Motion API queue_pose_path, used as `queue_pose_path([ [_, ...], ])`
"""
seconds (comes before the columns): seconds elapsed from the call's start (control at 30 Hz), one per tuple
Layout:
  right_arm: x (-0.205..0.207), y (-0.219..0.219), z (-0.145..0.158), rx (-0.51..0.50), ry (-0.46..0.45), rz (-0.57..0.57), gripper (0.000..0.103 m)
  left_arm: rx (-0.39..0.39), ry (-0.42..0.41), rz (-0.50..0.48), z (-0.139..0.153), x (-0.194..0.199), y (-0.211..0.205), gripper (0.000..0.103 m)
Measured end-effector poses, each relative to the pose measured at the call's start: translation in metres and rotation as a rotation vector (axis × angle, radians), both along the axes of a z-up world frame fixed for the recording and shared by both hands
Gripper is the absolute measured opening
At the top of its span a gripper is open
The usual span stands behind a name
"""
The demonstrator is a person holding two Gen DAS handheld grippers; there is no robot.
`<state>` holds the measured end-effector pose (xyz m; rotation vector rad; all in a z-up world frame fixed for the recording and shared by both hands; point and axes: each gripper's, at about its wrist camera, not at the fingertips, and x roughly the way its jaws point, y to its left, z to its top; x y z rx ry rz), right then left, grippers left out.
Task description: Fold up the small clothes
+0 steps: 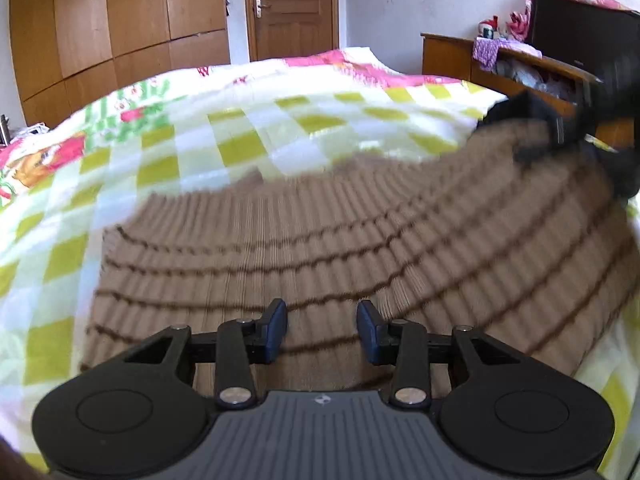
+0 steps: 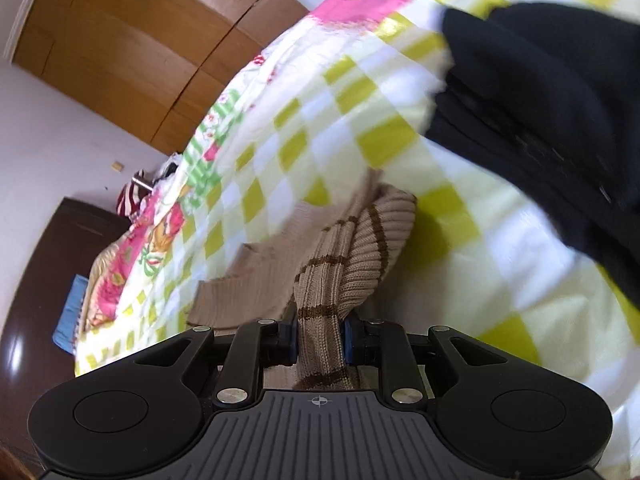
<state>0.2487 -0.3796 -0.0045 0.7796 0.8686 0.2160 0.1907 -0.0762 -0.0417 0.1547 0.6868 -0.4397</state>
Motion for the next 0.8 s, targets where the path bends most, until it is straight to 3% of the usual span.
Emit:
queue_pose_path([
  [0.27,0.041,0.108,0.064,-0.158,-0.046,0.115,0.02,-0.25,0.079,0.012,-0.008,0.001,0.046,0.053],
  [0.5,0.089,0.211,0.051,-0.199,0.012,0.218,0.023,-0.518,0.225,0.049,-0.016,0.016,0.1,0.052],
  [0.63,0.077,0.244,0.06,-0.236,-0.038,0.288,0.023,-0.534,0.231,0.076,-0.014,0.012,0.119,0.052],
  [0.73,0.064,0.243,0.073,-0.24,-0.096,0.301,0.024,-0.535,0.237,0.092,-0.012,0.002,0.134,0.053],
  [0.8,0.059,0.242,0.077,-0.301,-0.127,0.318,0.029,-0.54,0.248,0.128,-0.013,-0.008,0.146,0.053],
])
